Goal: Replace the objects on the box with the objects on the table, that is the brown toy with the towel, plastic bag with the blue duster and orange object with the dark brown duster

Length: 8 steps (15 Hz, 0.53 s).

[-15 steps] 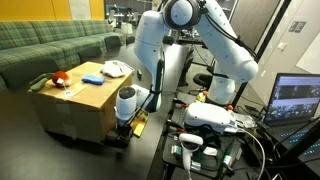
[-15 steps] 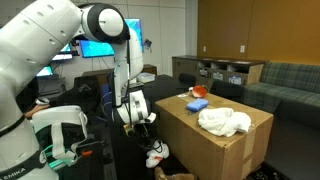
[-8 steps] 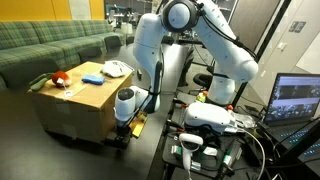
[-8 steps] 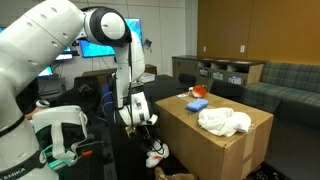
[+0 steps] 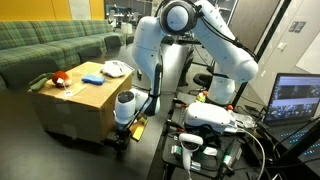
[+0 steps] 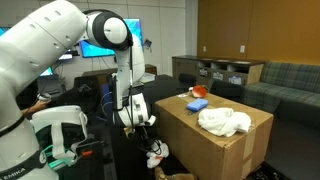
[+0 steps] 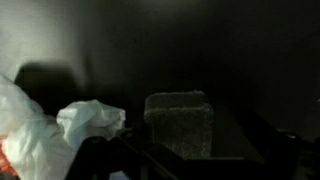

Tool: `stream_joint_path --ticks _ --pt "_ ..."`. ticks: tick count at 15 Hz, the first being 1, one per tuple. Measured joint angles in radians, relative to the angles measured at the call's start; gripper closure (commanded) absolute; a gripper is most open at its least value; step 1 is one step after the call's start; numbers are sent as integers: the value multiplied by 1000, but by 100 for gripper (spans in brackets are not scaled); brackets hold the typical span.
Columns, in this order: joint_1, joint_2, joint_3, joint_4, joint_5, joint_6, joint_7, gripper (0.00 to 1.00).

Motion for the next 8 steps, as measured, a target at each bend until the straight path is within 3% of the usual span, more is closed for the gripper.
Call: stream_joint_path --ticks 4,6,8 --pt "0 -3 42 1 0 14 0 44" --pt "0 -3 53 1 0 14 0 58" --pt "0 -3 55 1 0 14 0 61"
